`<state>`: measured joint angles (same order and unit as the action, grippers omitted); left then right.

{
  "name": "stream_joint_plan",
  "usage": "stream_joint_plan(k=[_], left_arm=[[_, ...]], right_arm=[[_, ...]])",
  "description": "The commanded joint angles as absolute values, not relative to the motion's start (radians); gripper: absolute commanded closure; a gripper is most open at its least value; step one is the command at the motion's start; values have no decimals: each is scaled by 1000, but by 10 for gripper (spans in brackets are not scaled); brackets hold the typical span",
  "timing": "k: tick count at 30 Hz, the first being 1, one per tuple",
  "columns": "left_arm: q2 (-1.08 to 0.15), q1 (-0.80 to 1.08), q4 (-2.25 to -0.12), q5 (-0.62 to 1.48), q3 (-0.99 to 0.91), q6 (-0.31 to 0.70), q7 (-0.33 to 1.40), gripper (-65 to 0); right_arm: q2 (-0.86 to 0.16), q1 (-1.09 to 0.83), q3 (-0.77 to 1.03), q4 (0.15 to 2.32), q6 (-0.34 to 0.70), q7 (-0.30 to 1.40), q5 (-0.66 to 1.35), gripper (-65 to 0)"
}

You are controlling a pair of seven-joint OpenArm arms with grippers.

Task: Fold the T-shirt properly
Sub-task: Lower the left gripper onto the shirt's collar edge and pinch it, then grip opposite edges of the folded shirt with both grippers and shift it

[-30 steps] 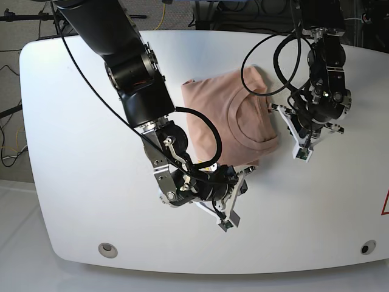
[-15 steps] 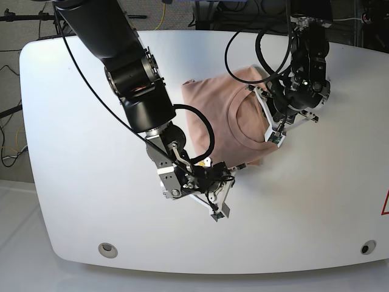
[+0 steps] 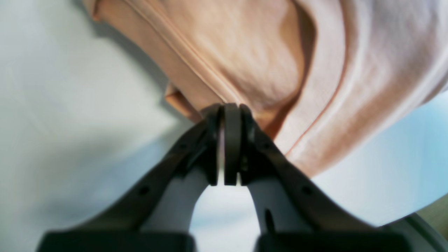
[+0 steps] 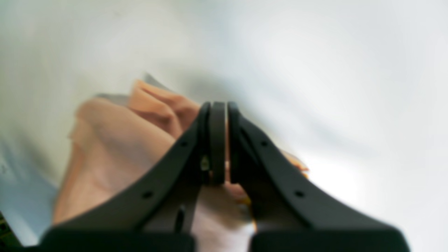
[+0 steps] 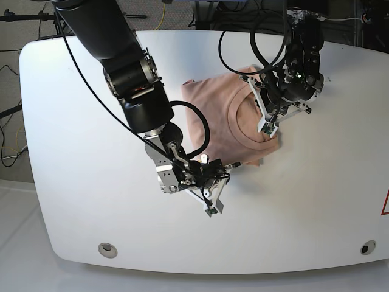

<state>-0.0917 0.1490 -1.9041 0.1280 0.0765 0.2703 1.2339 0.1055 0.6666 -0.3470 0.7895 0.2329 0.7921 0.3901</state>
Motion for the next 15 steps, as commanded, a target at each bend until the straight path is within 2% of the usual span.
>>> stream_joint_plan(k=[1, 15], left_arm=[[-93, 131, -1885, 125, 74, 268, 1204, 0], [-93, 81, -1644, 125, 74, 268, 1063, 0]], right_arm=[[87, 696, -344, 797, 237, 765, 398, -8], [-8, 593, -343, 823, 237, 759, 401, -5]])
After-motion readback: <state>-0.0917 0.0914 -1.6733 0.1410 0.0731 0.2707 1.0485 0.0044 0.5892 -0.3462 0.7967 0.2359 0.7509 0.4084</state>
